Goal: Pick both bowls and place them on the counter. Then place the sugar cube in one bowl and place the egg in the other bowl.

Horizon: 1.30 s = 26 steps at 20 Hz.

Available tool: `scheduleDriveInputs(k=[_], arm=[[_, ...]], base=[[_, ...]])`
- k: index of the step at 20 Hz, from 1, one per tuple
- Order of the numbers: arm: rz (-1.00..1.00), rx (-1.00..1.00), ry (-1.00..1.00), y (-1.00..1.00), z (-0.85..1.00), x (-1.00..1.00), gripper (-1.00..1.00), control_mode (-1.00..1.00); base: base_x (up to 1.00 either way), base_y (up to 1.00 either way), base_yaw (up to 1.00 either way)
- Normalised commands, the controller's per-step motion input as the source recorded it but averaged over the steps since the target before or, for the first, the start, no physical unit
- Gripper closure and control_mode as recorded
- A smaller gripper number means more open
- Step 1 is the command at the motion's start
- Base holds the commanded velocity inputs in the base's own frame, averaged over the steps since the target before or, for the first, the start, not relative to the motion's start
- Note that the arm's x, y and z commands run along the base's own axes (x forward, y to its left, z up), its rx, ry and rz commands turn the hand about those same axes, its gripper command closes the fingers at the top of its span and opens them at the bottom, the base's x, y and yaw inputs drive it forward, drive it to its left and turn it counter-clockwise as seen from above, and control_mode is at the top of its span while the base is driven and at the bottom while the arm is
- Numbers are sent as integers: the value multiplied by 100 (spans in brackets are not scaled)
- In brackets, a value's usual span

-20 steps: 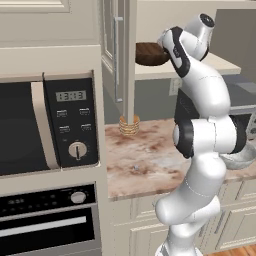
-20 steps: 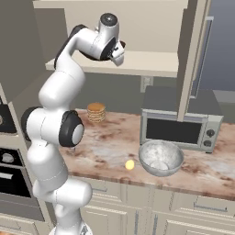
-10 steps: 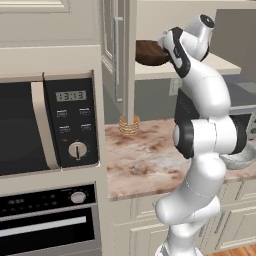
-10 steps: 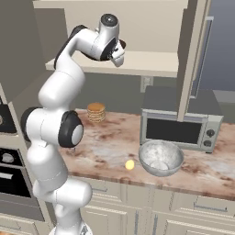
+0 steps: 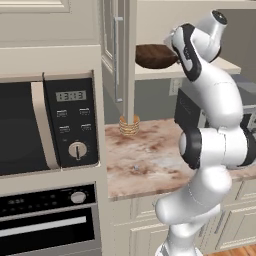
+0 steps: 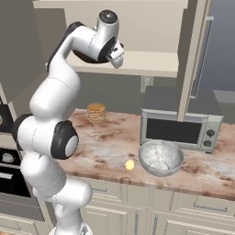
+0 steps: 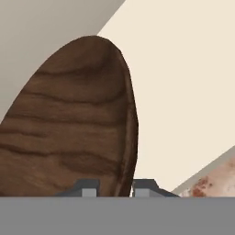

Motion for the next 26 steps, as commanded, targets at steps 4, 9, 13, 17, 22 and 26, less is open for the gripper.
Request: scheduleDriveInputs(k=[4, 9, 13, 17, 22, 26], arm=[[4, 0, -6, -14, 5, -91, 100, -100], [5, 0, -5, -16, 0, -97, 100, -100], [4, 0, -5, -20, 0, -100, 100, -100], [4, 0, -3, -20, 0, -98, 100, -100], [3, 0, 0, -15, -16, -86, 100, -100], [0, -2, 2, -3, -50, -63, 100, -100]], base=[[0, 0, 0], [0, 0, 0], [0, 0, 0], [0, 0, 0], [0, 0, 0], [0, 0, 0]])
